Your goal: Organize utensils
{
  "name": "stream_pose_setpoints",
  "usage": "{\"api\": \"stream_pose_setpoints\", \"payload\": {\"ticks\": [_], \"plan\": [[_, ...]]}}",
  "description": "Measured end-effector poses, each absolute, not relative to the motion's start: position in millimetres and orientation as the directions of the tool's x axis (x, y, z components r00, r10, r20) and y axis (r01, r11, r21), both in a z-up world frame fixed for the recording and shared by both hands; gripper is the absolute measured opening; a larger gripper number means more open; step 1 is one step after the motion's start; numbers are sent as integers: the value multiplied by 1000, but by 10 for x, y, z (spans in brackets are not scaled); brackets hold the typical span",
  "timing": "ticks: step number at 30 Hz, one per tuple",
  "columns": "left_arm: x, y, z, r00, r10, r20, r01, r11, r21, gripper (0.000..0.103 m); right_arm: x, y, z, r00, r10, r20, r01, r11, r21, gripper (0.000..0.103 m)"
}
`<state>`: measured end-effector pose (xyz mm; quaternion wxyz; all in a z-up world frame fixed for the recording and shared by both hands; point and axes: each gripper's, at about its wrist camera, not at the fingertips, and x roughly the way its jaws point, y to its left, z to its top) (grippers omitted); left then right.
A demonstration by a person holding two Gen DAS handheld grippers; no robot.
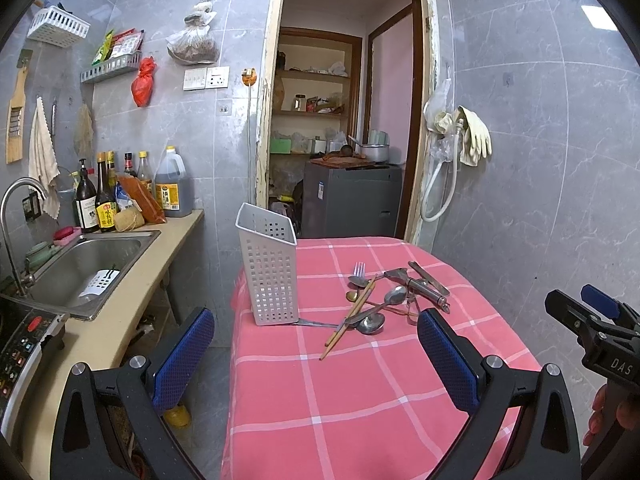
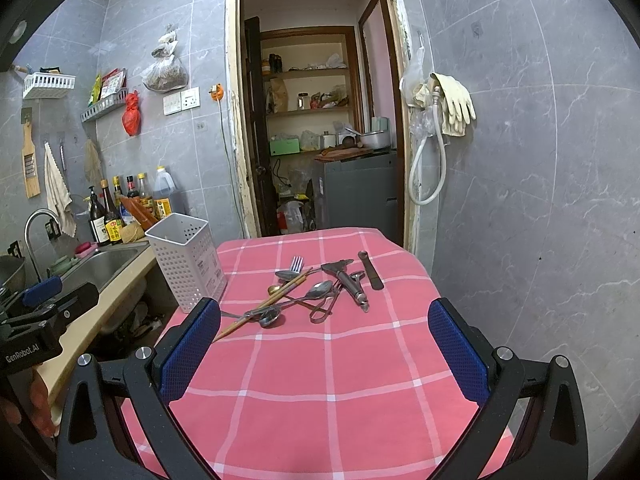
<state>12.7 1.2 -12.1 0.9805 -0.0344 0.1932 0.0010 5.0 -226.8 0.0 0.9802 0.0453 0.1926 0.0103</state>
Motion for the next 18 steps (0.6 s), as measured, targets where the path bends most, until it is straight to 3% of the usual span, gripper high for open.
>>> {"api": "stream_pose_setpoints", "payload": {"ticks": [18], "plan": [[515, -150, 17, 929, -38, -368, 13, 997, -70, 102, 429, -2408, 279, 942, 27, -333, -3, 997, 72, 102]]}}
